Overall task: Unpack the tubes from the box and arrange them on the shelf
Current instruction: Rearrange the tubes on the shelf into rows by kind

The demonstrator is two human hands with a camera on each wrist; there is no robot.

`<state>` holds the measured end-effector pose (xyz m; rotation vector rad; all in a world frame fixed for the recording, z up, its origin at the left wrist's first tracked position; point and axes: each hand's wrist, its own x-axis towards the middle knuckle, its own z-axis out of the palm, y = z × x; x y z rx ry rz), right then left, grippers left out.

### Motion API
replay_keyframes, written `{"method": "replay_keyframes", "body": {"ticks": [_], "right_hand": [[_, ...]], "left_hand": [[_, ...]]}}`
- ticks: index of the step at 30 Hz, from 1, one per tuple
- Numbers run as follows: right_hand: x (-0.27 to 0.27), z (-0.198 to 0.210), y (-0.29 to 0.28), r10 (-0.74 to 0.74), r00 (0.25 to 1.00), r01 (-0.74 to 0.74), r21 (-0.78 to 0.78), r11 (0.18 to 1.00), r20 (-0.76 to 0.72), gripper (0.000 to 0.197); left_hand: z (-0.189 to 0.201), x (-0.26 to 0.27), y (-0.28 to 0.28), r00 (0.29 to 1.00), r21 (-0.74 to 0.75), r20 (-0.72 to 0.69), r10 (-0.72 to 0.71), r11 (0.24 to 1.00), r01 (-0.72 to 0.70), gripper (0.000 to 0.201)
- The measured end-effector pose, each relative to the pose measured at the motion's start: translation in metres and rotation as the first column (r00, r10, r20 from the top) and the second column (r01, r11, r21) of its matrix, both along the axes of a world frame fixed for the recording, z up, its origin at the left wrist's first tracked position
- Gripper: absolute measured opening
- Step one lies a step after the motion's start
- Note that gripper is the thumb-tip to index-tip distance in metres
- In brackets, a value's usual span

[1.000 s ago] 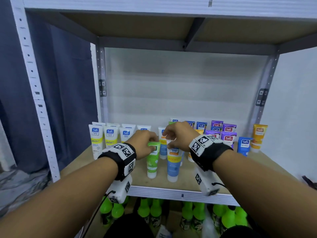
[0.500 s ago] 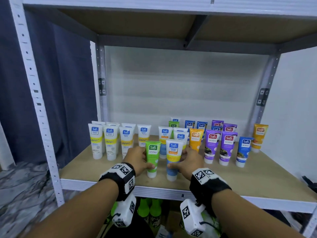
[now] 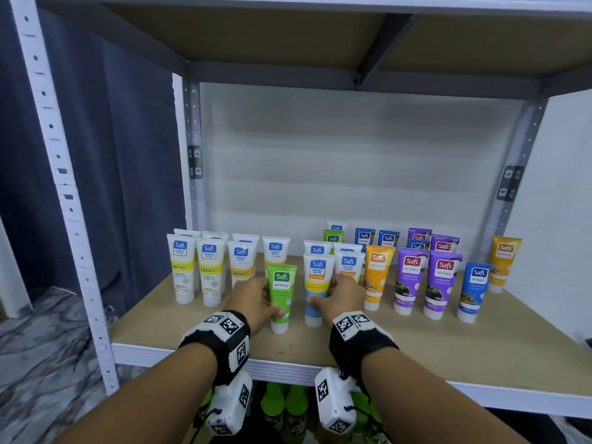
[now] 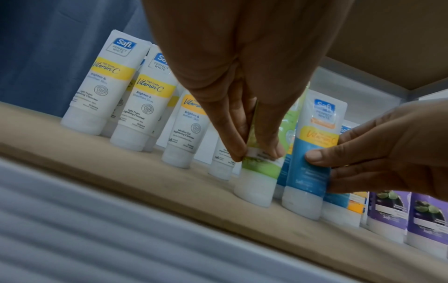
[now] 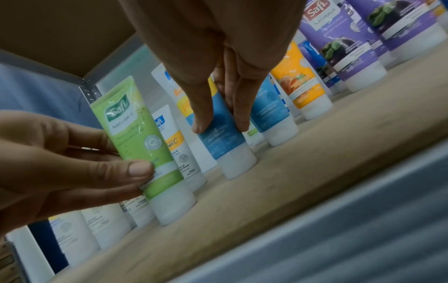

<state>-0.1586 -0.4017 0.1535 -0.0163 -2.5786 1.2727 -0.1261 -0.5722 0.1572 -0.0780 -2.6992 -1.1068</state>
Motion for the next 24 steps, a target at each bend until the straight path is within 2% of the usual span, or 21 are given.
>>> {"method": "replay_keyframes", "body": {"ticks": [7,14,24], "right_hand": [[-0.016,-0.002,-0.011,-0.039,0.999,0.039,0.055,0.998,-0.007,0.031],[-0.024,-0.006,-0.019,-0.113,0.994,0.112,0.072,0.991,0.002,0.031],[-0.025,-0.004,-0.021,-0.132,0.991,0.129,0.097,0.987,0.021,0.028]], "left_hand": [[-0.005,-0.002,-0.003,1.000,0.048,-0.009,0.019,0.999,-0.019,0.026],[-0.006,-0.001,-0.002,1.000,0.035,-0.001,0.024,0.999,-0.024,0.021],[-0.006,-0.004,-0.004,1.000,0.024,-0.003,0.014,1.000,-0.014,0.023]]}}
